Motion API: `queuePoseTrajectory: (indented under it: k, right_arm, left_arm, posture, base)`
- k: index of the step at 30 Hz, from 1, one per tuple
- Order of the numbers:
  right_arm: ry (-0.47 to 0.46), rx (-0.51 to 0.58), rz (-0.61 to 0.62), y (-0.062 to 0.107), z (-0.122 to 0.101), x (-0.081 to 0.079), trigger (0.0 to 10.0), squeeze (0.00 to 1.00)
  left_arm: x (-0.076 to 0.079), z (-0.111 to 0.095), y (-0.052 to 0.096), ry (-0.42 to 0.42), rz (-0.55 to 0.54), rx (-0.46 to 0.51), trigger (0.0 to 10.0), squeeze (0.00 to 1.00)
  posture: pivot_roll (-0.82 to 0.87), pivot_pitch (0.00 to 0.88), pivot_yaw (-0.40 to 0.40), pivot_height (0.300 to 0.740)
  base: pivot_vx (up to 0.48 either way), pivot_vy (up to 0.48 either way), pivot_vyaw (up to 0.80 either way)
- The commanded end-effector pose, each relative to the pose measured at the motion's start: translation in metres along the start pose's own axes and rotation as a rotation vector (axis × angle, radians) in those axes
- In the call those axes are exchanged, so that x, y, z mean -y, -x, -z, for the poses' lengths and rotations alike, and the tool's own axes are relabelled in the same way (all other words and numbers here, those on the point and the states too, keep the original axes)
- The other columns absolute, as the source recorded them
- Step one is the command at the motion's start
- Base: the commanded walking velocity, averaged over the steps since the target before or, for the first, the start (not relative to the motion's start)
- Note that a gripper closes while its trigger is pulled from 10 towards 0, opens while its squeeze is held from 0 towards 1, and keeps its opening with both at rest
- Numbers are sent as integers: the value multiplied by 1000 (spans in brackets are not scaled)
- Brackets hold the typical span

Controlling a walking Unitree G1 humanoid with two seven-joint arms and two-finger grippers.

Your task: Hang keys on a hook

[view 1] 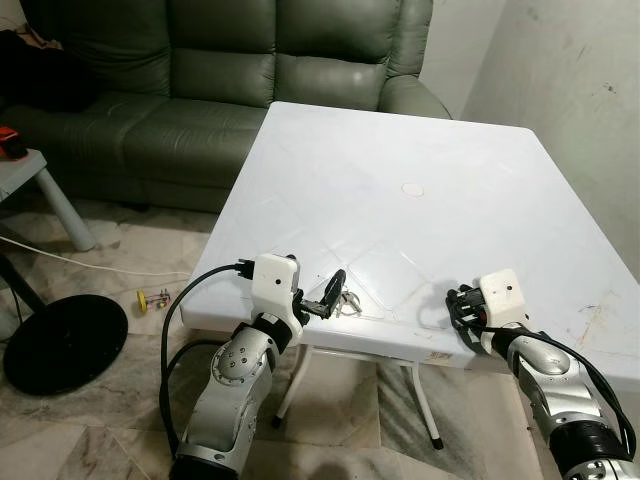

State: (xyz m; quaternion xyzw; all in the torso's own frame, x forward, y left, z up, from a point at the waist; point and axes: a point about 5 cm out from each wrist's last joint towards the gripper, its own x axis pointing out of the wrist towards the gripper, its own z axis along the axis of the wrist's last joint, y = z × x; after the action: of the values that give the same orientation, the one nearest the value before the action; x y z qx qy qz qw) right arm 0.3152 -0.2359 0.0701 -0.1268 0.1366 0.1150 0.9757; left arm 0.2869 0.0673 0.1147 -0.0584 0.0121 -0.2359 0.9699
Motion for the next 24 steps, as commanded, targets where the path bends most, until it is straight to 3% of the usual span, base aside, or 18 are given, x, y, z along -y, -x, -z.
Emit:
queuePoseTrajectory:
  k: [1,17,21,22,23,24]
  right_arm:
    - [-7,-30,1,1,4,4,10000,0]
    - [-3,7,11,9,-1,21,10000,0]
    - [-1,-2,31,9,0,23,8353,0]
    - [-2,-1,32,9,0,24,7490,0]
    - [3,8,29,10,-1,24,4078,0]
    - [3,9,35,11,0,25,3765,0]
  left_arm:
    - [4,-6,-2,-2,12,21,10000,0]
    - [7,-5,-3,3,16,18,10000,0]
    - [7,-5,-3,2,17,19,10000,0]
    - [7,-5,-3,2,17,19,10000,0]
    - [7,-5,-3,3,17,19,10000,0]
    - [8,-5,-3,4,18,19,10000,0]
  posture:
    - [52,32,-65,740]
    - [46,38,-62,740]
    - [46,39,-62,740]
    - [44,39,-61,740]
    - [44,39,-61,740]
    - [43,40,-60,740]
  base:
    - [0,0,0]
    - [0,0,0]
    - [0,0,0]
    - [0,0,0]
    - [0,0,0]
    - [0,0,0]
